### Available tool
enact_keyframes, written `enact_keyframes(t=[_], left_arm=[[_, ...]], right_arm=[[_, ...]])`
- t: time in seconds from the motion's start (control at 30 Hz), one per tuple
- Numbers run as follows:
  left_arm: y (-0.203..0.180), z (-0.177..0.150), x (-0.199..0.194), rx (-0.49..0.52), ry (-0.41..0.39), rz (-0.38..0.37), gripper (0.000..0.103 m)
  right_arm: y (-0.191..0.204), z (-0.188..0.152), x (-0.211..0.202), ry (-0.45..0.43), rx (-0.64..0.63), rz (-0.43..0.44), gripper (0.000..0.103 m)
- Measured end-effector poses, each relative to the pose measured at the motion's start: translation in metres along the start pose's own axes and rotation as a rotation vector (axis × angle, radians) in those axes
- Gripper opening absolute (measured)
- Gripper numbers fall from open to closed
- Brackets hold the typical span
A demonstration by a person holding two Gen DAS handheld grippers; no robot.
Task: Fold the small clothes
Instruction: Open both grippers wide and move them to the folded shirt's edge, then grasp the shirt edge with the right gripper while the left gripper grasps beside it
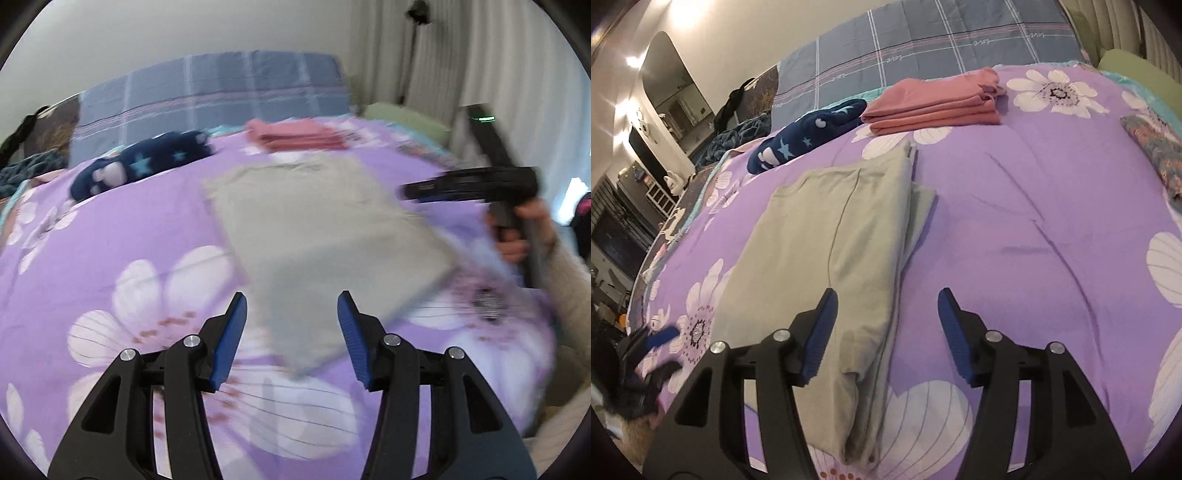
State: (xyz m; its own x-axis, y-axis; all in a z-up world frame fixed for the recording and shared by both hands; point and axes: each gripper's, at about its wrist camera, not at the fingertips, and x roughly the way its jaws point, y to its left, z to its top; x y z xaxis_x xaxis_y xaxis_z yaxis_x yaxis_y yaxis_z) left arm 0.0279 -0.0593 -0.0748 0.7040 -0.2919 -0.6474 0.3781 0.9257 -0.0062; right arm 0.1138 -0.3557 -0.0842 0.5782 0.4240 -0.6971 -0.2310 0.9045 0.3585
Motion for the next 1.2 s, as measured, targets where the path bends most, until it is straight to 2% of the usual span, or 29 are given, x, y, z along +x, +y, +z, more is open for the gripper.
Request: enact_keyframes(t=[0.1, 0.27, 0.33, 0.5, 0.7, 0.93, 1.1, 1.2], left_arm=[[0.023, 0.005, 0.028, -0.039, 0.071, 0.020, 0.053], [0.054, 0.026, 0.062, -0.161, 0.116, -0.117, 0.053], [0.059, 0.035, 0.076, -0.185, 0.132, -0.174, 0.054], [0.065, 0.055, 0.112, -0.220, 0.168, -0.226, 0.055], [0.068, 0.069, 0.132, -0.219, 0.178, -0.252, 0.055], [0.071, 0.079, 0.146, -0.215, 0.177, -0.264, 0.055], [0.069, 0.087, 0.155, -0.208, 0.179, -0.257, 0.055], [0.066, 0.086, 0.148, -0.187, 0.176, -0.243, 0.050]], right_arm=[[0.001, -0.002, 0.005, 0.025, -0.001, 0.041, 0.062], [-0.004, 0.000, 0.018, 0.066, 0.027, 0.067, 0.063], [-0.008, 0.002, 0.025, 0.085, 0.051, 0.108, 0.068], [-0.007, 0.014, 0.040, 0.102, 0.052, 0.157, 0.070], [-0.005, 0.028, 0.057, 0.107, 0.029, 0.153, 0.069], [-0.007, 0.043, 0.074, 0.101, 0.034, 0.135, 0.056], [-0.009, 0.049, 0.077, 0.098, 0.041, 0.135, 0.052], [-0.004, 0.049, 0.073, 0.102, 0.032, 0.140, 0.050]])
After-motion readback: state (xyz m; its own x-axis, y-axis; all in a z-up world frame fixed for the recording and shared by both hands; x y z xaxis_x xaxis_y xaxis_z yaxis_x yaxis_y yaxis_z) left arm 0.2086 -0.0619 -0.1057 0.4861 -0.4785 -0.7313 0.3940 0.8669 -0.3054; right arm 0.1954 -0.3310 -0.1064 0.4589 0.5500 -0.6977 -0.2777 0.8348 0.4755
